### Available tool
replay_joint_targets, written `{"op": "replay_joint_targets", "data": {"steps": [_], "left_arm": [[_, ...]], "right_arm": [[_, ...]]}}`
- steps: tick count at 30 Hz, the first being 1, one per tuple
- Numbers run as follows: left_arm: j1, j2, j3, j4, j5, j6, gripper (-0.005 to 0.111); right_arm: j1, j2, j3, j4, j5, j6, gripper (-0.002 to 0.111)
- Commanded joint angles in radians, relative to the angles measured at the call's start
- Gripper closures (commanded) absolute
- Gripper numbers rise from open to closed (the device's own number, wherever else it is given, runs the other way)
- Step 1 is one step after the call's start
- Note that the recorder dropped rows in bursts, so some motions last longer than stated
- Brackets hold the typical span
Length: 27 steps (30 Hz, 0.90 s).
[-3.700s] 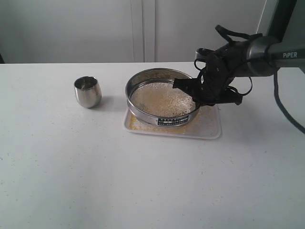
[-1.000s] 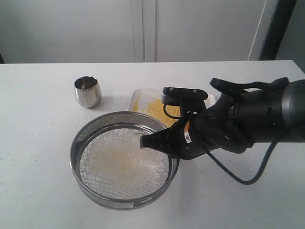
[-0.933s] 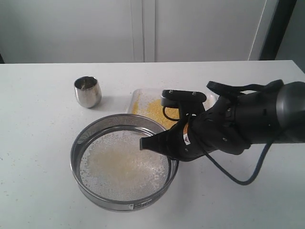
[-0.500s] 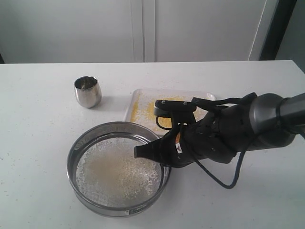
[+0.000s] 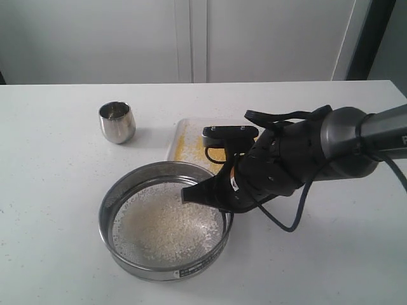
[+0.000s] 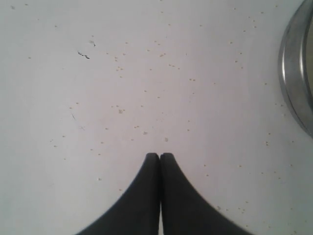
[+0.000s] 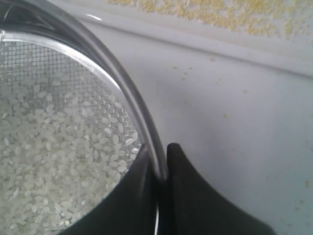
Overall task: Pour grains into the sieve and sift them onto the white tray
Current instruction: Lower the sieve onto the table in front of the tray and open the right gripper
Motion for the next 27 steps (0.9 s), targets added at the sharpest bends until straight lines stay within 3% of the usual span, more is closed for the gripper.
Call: {"op": "replay_joint_targets", "data": {"steps": [1,27], "left_arm": [[0.002,-0.008,0.004,-0.01,0.01,0.002,0.107],[0.002,-0.008,0.004,-0.01,0.01,0.002,0.107]], "right_arm": [[0.0,-0.007,-0.02,0.004,0.034,0.012,0.108],[0.0,0.018,-0.02,0.004,0.013,0.014,0.108]]}}
